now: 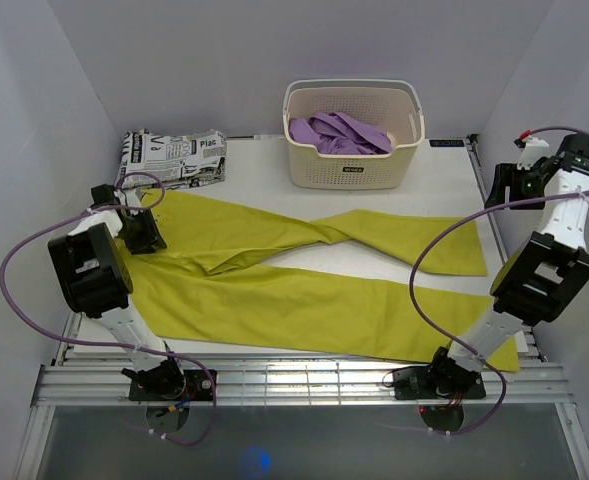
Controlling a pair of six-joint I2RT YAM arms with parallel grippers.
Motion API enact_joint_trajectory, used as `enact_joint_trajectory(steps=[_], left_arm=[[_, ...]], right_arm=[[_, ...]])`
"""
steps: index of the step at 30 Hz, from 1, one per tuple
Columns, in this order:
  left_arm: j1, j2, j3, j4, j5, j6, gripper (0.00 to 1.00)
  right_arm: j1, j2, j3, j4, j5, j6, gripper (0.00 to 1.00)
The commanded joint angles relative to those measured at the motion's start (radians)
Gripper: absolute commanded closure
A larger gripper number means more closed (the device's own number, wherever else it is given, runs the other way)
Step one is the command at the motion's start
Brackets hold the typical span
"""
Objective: Fold and stack the trousers
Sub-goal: Flatten the trousers out
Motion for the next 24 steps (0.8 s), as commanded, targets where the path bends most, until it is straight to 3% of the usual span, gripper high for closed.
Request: enact_joint_trajectory(steps=[1, 4, 7, 8, 10, 14, 15, 18, 24], left_arm=[[0.013, -0.013, -0.035, 0.005, -0.015, 0.031, 0.49], [0.013, -0.091, -0.063, 0.037, 0.123, 0.066, 0.5], [0.008, -0.26, -0.078, 0.085, 0.298, 0.157, 0.47], [0.002, -0.298, -0.061, 0.091, 0.414, 0.186, 0.45], [-0.045, -0.391, -0.032, 0.093, 0.478, 0.253, 0.44], [-0.284, -0.469, 0.016, 0.079, 0.416, 0.381, 0.43], [-0.406, -0.472, 0.015, 0.079, 0.362, 0.396, 0.44], [-0.603, -0.424, 0.011, 0.079, 0.27, 0.427, 0.46], [-0.846, -0.245, 0.039, 0.149, 0.113, 0.536, 0.46]], right_arm=[[-0.001, -0.105, 0.056, -0.164, -0.202, -0.328, 0.3], [0.048, -0.189, -0.077, -0.27, -0.229, -0.546, 0.36], [0.068, -0.286, -0.25, -0.258, -0.195, -0.686, 0.39], [0.068, -0.307, -0.286, -0.25, -0.188, -0.715, 0.39], [0.071, -0.35, -0.369, -0.241, -0.16, -0.812, 0.4], [0.072, -0.393, -0.482, -0.156, -0.148, -0.907, 0.4], [0.074, -0.392, -0.499, -0.135, -0.148, -0.918, 0.4], [0.081, -0.366, -0.544, -0.074, -0.138, -0.958, 0.4], [0.095, -0.314, -0.611, 0.032, -0.131, -1.004, 0.4]])
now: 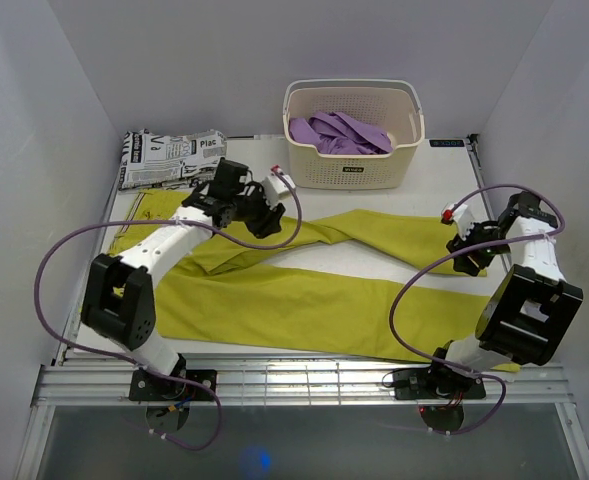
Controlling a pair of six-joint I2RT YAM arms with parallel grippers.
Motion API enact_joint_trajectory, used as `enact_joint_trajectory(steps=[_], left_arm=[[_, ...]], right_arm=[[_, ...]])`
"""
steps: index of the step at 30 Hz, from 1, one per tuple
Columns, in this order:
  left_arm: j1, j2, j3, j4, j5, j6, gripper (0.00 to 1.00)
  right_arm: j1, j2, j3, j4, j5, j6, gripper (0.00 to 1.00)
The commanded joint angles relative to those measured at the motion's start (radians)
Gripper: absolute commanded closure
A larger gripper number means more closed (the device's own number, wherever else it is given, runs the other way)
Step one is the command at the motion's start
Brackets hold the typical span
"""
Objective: Fold and stack the trousers
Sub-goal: Flatten the trousers out
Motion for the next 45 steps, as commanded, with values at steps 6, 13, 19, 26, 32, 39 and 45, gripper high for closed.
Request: enact_joint_trajectory(steps=[6, 13, 19, 26, 32, 39, 45], left_arm=[[-0.145, 0.179, 0.057, -0.082, -0.18, 0.239, 0.5], [-0.173, 0.22, 0.04, -0.114, -0.255, 0.273, 0.63], [-0.197, 0.231, 0.009, -0.111, -0.323, 0.297, 0.76], [-0.207, 0.207, 0.0, -0.136, -0.296, 0.293, 0.73], [-0.213, 0.236, 0.0, -0.139, -0.332, 0.291, 0.92], [-0.21, 0.043, -0.069, -0.122, -0.304, 0.274, 1.0], [-0.184, -0.267, -0.214, -0.047, -0.246, 0.216, 1.0]], right_arm=[[0.033, 0.064, -0.079, 0.159, 0.044, -0.088, 0.41], [0.05, 0.127, -0.12, 0.263, 0.084, -0.06, 0.43], [0.068, 0.188, -0.09, 0.337, 0.112, 0.012, 0.56], [0.07, 0.228, -0.037, 0.349, 0.113, 0.05, 0.78], [0.07, 0.223, 0.028, 0.323, 0.101, 0.099, 0.92], [0.069, 0.213, 0.185, 0.217, 0.109, 0.165, 0.92], [0.067, 0.225, 0.294, 0.147, 0.167, 0.181, 0.92]])
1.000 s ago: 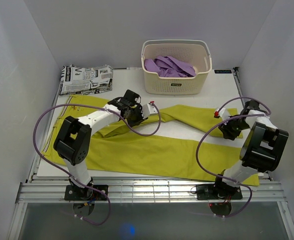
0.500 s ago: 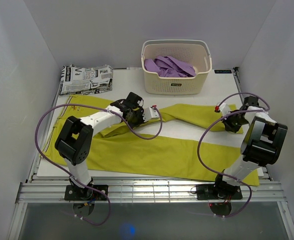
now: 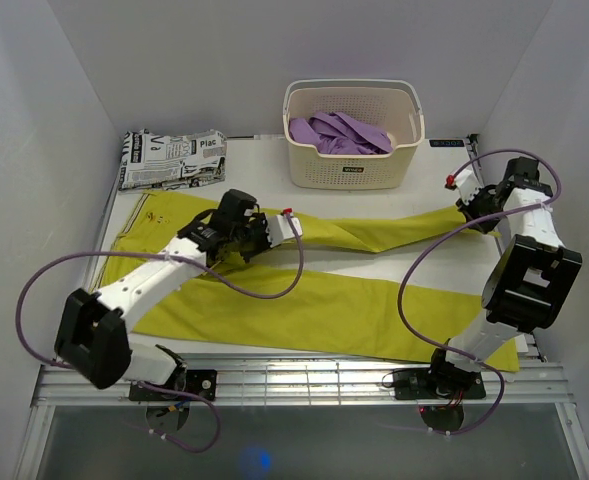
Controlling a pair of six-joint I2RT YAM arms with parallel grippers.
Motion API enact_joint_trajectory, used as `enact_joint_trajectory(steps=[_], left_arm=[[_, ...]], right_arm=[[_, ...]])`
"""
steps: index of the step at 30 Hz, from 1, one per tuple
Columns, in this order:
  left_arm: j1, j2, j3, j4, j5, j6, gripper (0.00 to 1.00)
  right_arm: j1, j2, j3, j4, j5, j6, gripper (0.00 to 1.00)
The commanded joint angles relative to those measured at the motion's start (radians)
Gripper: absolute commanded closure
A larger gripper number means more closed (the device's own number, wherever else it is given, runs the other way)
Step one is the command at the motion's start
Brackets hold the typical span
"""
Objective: Fold and stack the trousers
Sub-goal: Flatten the trousers out
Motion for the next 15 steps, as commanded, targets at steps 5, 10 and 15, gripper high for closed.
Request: enact_joint_trajectory(steps=[5, 10, 15], left_arm=[[0.046, -0.374, -0.198, 0.124, 0.071, -0.022, 1.0], [0.1, -0.373, -0.225, 0.065, 0.131, -0.048, 1.0], [0.12, -0.31, -0.189, 0.079, 0.125, -0.092, 1.0]], right_arm=[[0.004, 0.11, 0.139, -0.111, 0.127, 0.053, 0.92], [0.016, 0.349, 0.213, -0.156, 0.214, 0.152, 0.92], [0.042, 0.363, 0.141, -0.098, 0.227, 0.193, 0.58]])
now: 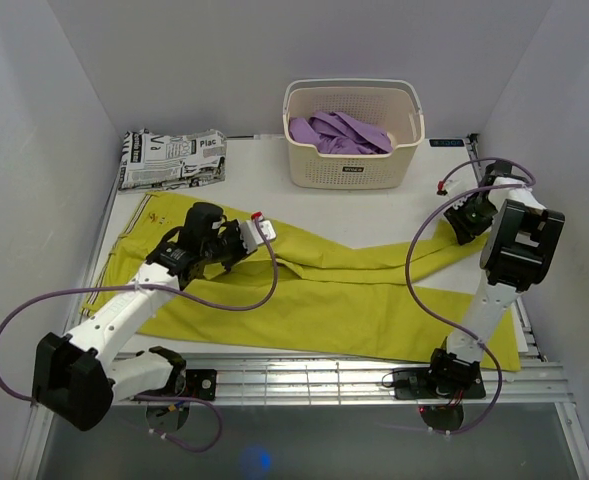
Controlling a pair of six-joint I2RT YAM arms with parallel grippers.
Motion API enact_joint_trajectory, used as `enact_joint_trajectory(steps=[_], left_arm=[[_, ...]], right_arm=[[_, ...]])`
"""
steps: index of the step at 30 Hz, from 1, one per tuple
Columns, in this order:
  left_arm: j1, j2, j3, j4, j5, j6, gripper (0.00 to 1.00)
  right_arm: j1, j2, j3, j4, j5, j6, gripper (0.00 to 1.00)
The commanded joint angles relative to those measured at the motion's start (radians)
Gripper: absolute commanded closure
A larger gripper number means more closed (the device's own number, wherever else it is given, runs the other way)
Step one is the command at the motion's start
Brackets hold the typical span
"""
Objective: Fold and stack the trousers
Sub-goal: Flatten the trousers out
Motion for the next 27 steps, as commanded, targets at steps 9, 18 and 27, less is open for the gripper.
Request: enact_joint_trajectory(steps=[9, 18, 27], left_arm=[[0.018, 0.151, 0.095, -0.027, 0.099, -0.04, 0.99], [0.009, 0.493, 0.509, -0.155, 0.122, -0.087, 0.52], [-0.027, 0.819, 0.772, -0.286, 0.11, 0.078, 0.49]], right_arm=[[-0.011, -0.165, 0.099, -0.224, -0.053, 0.013, 0.4], [-0.029, -0.24, 0.024, -0.298, -0.018, -0.156, 0.1], [-0.06, -0.147, 0.003, -0.128, 0.105, -0.274, 0.03]])
